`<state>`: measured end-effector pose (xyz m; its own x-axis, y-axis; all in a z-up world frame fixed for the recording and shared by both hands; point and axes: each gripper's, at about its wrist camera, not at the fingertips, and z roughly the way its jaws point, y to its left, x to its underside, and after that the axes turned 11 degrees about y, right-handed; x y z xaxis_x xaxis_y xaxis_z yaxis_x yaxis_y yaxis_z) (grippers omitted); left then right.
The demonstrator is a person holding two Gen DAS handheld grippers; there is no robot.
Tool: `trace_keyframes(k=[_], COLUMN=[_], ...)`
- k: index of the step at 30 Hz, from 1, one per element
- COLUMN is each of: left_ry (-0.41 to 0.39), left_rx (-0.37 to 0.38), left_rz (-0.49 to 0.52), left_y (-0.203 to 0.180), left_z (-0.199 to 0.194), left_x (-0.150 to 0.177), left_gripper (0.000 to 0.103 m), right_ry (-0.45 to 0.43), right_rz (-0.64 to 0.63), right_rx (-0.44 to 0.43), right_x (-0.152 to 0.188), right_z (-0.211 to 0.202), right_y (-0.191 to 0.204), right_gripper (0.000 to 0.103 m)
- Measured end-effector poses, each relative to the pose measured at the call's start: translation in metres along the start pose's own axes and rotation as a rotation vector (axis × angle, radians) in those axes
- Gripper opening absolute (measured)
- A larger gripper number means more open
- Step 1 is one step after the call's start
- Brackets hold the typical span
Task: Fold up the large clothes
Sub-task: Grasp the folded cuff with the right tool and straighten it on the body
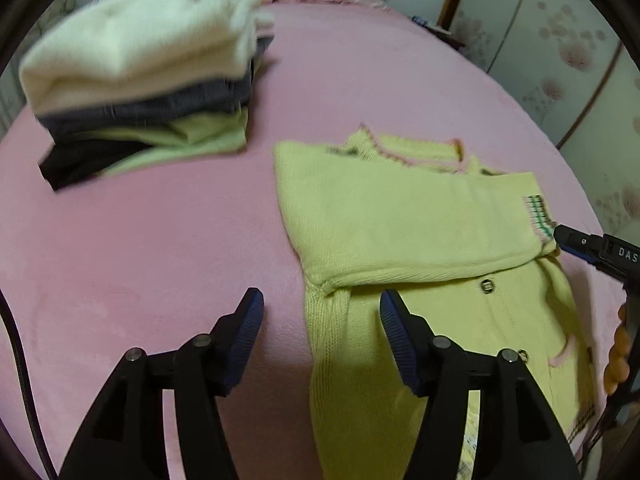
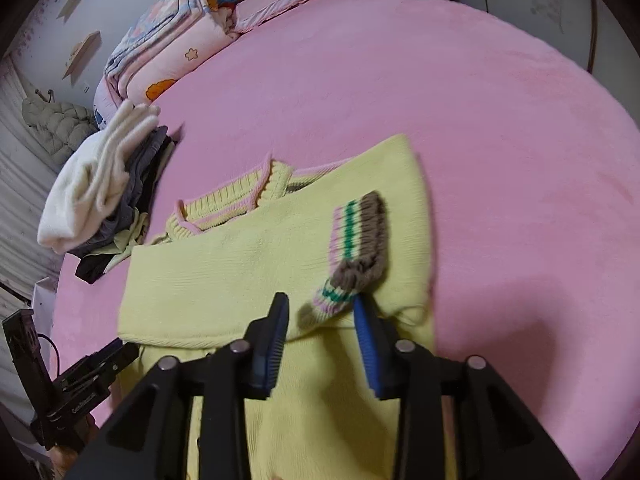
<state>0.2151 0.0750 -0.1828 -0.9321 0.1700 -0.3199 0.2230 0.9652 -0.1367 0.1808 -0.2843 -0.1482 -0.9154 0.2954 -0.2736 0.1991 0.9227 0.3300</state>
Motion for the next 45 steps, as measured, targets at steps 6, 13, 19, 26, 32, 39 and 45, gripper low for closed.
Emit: trace_keyframes(k=[6, 13, 19, 26, 32, 39, 45], left_ry=[-0.078, -0.11, -0.05, 0.006, 0.002, 0.004, -0.01], left_rx=[0.052, 0.119, 0.112, 0.084, 0.076, 0.043, 0.032], left_rz=[0.011, 0.013, -0.033, -0.066, -0.075, -0.079, -0.096], left_y=[-0.012, -0.041, -0.05, -0.04, -0.038, -0.043, -0.044], left_z=[-0.027, -0.012, 0.038, 0.071, 0.07, 0.061, 0.038], left_x=[-0.02, -0.053, -0.07, -0.069, -0.068, -0.065, -0.061], left_gripper=[0.059, 0.059, 0.05, 0.039, 0.038, 0.038, 0.06], right_ry=[-0.115, -0.135, -0.058, 0.002, -0.01, -0.02, -0.039], right_rz=[-0.087, -0.24, -0.301, -0.268, -0.167, -0.134, -0.128], right_rx=[0.063, 0.06, 0.072, 0.173, 0.13, 0.11, 0.119], right_x=[-0.002, -0.019, -0.032, -0.035, -0.037, -0.032, -0.027], right_z=[-0.035, -0.02, 0.028, 0.058, 0.045, 0.032, 0.012], right_y=[0.011, 0.06, 0.08, 0.05, 0.011, 0.011, 0.013], right_gripper=[0.035, 0.035, 0.034, 0.021, 0.0, 0.002, 0.003])
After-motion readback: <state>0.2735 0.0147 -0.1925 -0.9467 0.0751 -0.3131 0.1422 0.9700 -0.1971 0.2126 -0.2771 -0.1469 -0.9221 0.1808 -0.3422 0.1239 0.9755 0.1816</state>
